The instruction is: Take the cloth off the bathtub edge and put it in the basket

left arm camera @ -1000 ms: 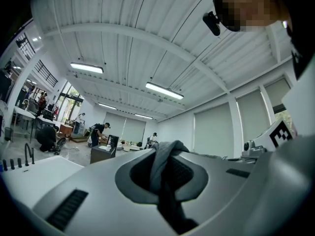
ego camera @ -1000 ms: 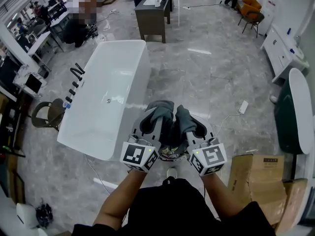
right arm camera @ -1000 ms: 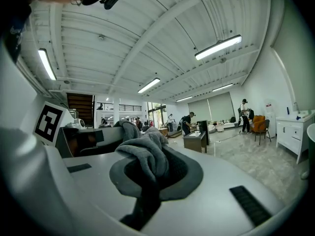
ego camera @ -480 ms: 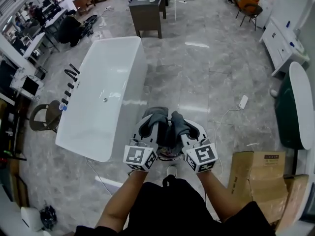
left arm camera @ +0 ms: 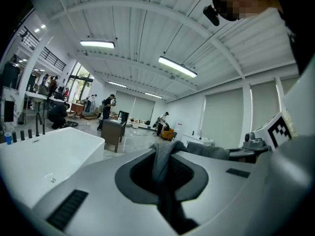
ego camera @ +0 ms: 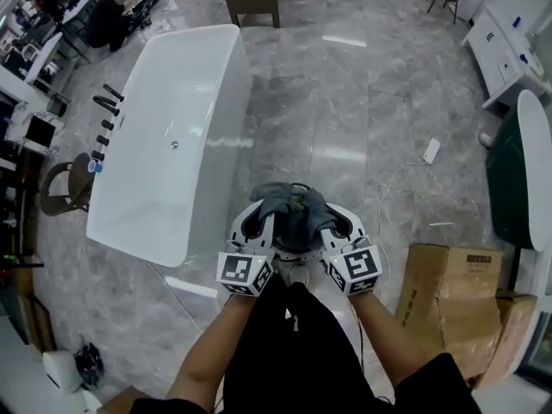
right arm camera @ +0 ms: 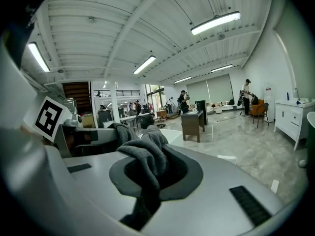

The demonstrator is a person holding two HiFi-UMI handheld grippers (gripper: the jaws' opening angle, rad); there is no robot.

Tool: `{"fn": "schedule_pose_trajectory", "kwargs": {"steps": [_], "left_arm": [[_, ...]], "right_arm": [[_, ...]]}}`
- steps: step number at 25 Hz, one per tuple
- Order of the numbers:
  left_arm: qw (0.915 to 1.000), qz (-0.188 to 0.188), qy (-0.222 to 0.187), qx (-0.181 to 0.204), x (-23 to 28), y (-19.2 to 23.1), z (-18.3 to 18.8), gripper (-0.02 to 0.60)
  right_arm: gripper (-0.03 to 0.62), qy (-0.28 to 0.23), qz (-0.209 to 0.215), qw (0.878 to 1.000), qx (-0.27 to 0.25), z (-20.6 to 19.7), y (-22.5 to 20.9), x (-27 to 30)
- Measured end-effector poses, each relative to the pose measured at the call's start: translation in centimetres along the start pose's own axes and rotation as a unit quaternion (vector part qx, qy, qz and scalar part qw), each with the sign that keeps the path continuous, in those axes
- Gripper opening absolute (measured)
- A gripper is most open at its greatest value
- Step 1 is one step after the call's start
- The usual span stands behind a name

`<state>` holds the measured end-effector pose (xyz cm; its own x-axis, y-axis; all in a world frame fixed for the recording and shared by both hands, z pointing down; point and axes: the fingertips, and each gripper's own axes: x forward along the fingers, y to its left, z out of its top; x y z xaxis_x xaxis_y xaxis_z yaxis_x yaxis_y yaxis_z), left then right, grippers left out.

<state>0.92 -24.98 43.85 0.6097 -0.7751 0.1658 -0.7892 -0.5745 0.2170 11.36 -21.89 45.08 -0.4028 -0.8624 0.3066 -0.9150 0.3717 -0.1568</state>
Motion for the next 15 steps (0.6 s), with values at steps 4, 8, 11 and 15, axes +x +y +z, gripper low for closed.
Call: {"fn": "schedule_pose_trajectory", "kwargs": {"steps": [4, 8, 11, 15], "left_arm": [[0.9993, -0.003, 0.01, -0.036, 1.3, 2.8, -4.2, 0.031], [0.9975, 0.008, 0.027, -0.065, 2.1, 5.2, -9.3, 0.031], [0.9959, 0.015, 0.052, -0.073, 2.8, 6.7, -14.1, 0.031], [0.9921, 0.02, 0.085, -0.09, 3.9, 8.5, -19.8, 0.031]], "right_arm": [[0.038, 0.009, -0.016, 1.0, 0.011, -4.0, -1.6, 2.8], [0.038, 0.03, -0.043, 0.998, 0.039, -8.6, -3.3, 4.7], [0.038, 0.036, -0.07, 0.995, 0.065, -11.9, -4.3, 5.7], [0.038, 0.056, -0.071, 0.993, 0.069, -17.7, -4.8, 7.5]]}}
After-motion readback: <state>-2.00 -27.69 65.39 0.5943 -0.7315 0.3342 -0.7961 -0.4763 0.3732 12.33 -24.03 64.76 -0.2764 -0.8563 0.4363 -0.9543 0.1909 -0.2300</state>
